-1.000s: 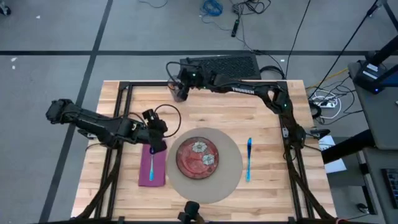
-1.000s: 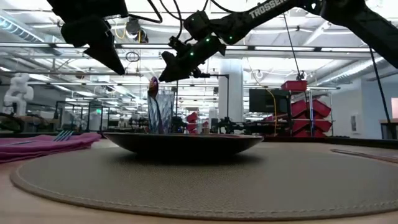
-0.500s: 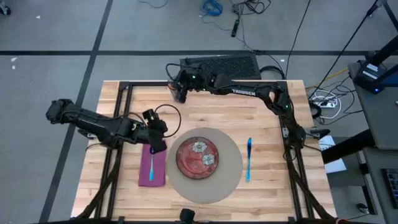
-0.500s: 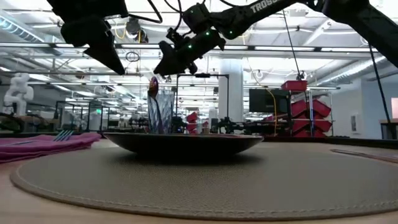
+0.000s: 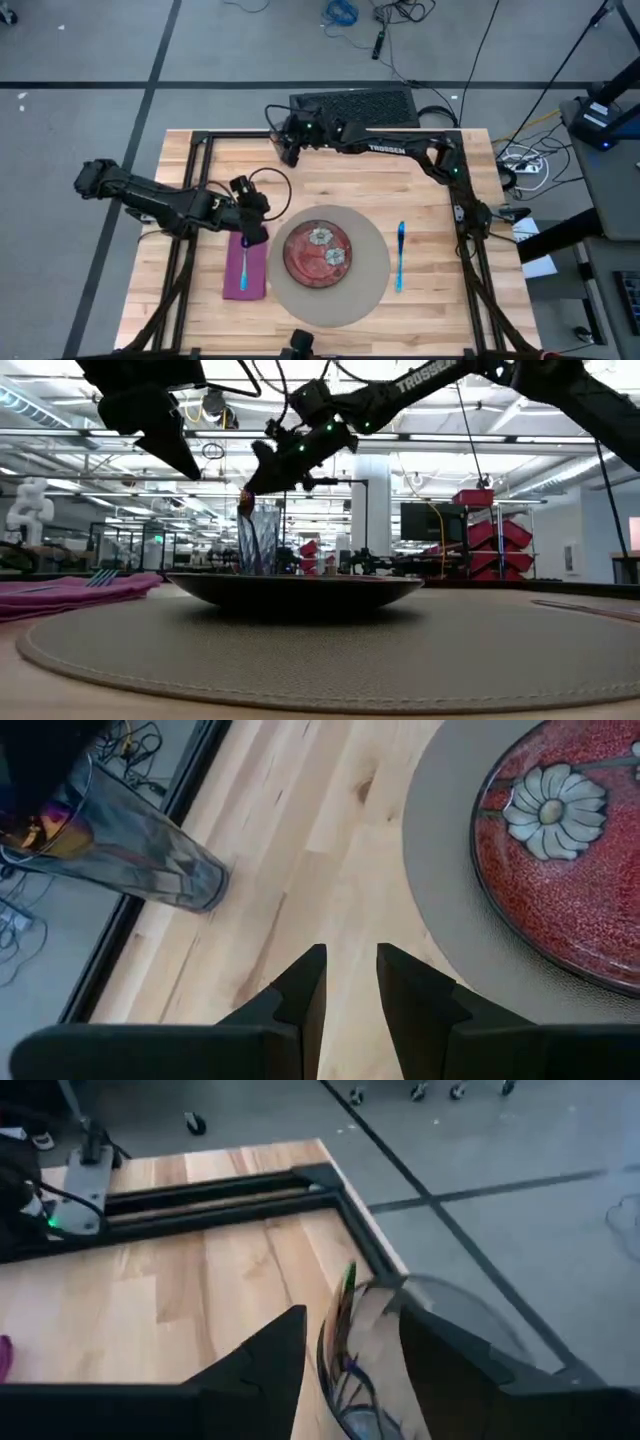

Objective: Set table place
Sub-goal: Put the blue spoon on the middle right of the table

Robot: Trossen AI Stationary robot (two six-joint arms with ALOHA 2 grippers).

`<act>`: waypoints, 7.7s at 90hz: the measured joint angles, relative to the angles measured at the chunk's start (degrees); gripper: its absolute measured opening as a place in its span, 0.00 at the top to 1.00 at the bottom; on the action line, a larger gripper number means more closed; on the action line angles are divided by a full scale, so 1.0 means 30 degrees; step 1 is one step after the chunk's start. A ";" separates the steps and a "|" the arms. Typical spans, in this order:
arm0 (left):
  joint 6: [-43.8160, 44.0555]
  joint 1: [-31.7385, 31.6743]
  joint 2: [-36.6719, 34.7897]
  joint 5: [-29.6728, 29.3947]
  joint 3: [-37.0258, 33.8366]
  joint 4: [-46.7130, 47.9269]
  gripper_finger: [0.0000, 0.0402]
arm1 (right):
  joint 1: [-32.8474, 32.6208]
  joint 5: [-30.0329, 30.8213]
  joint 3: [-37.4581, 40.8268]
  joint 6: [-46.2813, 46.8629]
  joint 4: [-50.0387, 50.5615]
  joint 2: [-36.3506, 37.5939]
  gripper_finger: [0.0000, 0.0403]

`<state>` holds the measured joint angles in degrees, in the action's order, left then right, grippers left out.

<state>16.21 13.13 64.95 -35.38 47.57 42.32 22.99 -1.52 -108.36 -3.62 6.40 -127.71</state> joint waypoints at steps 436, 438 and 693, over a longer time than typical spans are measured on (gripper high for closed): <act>-0.2058 0.0640 0.0102 0.1229 -0.3220 -0.5549 0.80 | -1.8573 0.6885 2.1803 3.6627 1.7731 2.2778 1.00; -0.2062 0.0641 0.0102 0.1231 -0.3220 -0.5609 0.80 | -1.8573 0.6859 2.1806 3.6704 1.7922 2.2697 1.00; -0.2361 0.0634 0.0102 0.2688 -0.3213 -0.6549 0.80 | -2.1416 0.1879 2.6498 3.8964 1.2601 1.8873 0.83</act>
<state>9.13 15.03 65.25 -27.31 37.93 22.68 -41.26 4.12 -28.86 113.27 44.21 -71.09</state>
